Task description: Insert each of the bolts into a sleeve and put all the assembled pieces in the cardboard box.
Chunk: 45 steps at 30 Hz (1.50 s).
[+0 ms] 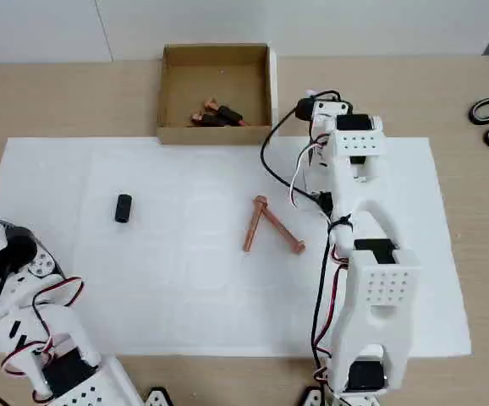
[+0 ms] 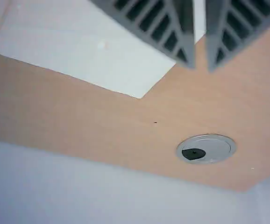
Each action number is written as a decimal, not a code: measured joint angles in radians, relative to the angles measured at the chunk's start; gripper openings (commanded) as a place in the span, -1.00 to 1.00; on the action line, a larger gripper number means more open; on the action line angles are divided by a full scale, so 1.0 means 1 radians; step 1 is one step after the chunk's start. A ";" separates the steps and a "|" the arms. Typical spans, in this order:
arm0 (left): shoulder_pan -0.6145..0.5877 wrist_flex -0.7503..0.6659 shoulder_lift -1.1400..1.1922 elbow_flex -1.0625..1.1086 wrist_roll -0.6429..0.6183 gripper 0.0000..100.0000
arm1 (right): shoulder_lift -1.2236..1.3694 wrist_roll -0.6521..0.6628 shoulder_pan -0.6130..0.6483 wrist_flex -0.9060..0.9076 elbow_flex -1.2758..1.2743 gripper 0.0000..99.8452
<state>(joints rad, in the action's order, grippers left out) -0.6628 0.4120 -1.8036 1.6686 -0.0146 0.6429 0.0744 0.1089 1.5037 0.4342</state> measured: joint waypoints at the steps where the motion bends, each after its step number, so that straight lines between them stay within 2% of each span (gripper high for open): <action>1: 0.000 0.000 0.000 0.000 0.000 -0.99 | 0.002 0.000 0.014 0.038 0.029 -0.99; 5: 0.000 0.000 0.000 0.000 0.000 -0.99 | -0.064 -0.003 0.060 0.144 0.068 -0.99; 10: 0.000 0.000 0.000 0.000 0.023 -0.99 | -0.264 -0.002 0.086 0.169 0.061 -0.99; 13: 0.000 0.000 0.000 0.000 0.095 -0.99 | -0.399 -0.002 0.086 0.175 0.009 -0.99; 17: 0.000 0.014 0.000 0.000 0.124 -0.99 | -0.583 -0.002 0.084 0.176 -0.117 -0.99; 20: 0.041 0.064 0.000 0.000 0.127 -0.99 | -0.758 -0.002 0.086 0.176 -0.233 -0.99; 24: 0.160 0.163 0.000 -0.023 0.127 -0.99 | -1.060 -0.002 0.084 0.143 -0.413 -0.99; 27: 0.273 0.201 0.000 -0.058 0.127 -0.99 | -1.324 -0.002 0.081 0.037 -0.598 -0.99; 31: 0.371 0.204 0.000 -0.068 0.127 -0.99 | -1.672 0.049 0.080 -0.201 -0.914 -0.99; 34: 0.387 0.207 0.000 -0.068 0.127 -0.99 | -1.898 0.153 0.080 -0.397 -1.175 -0.99; 38: 0.388 0.209 0.000 -0.068 0.127 -0.99 | -2.117 0.319 0.081 -0.572 -1.473 -0.99; 43: 0.390 0.209 0.000 -0.068 0.127 -0.99 | -2.298 0.345 0.052 -0.776 -1.694 -0.99; 45: 0.390 0.209 0.000 -0.068 0.127 -0.99 | -2.352 0.310 0.035 -0.853 -1.743 -0.99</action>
<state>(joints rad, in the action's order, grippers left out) -0.2731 0.6206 -1.8036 1.6011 0.1128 -1.7093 0.3844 0.1442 0.6506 -1.3088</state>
